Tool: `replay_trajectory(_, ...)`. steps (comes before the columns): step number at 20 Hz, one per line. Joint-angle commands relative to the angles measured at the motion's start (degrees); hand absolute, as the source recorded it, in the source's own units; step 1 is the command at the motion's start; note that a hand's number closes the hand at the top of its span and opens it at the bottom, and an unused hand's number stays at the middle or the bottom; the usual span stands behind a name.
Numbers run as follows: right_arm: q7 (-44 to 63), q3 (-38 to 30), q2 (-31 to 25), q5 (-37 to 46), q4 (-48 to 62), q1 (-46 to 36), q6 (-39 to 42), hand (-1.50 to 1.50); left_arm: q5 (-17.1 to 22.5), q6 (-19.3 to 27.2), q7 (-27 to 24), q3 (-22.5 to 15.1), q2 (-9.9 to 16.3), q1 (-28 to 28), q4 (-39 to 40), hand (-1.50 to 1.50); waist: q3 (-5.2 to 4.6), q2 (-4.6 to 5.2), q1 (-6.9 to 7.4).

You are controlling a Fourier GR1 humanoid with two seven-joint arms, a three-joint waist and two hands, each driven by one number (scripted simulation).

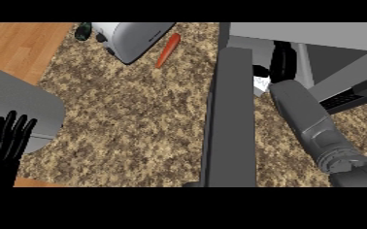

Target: Pick up the milk, place it into the microwave and close the microwave

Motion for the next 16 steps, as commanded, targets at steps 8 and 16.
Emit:
replay_trajectory(8, -0.04, 0.30, 1.30, 0.71, -0.13, -0.76, -0.20, -1.50, -0.58, -1.17, -2.09, -0.27, -0.27, 0.24, 2.32, -1.50, -0.08, -0.55, -0.52)
replay_trajectory(16, -4.17, -1.42, 2.31, -0.76, -2.32, 3.12, 2.57, -1.50, -2.45, 1.22, -2.11, -0.30, -1.14, -0.46, 1.37, -1.50, -0.01, -1.16, -2.58)
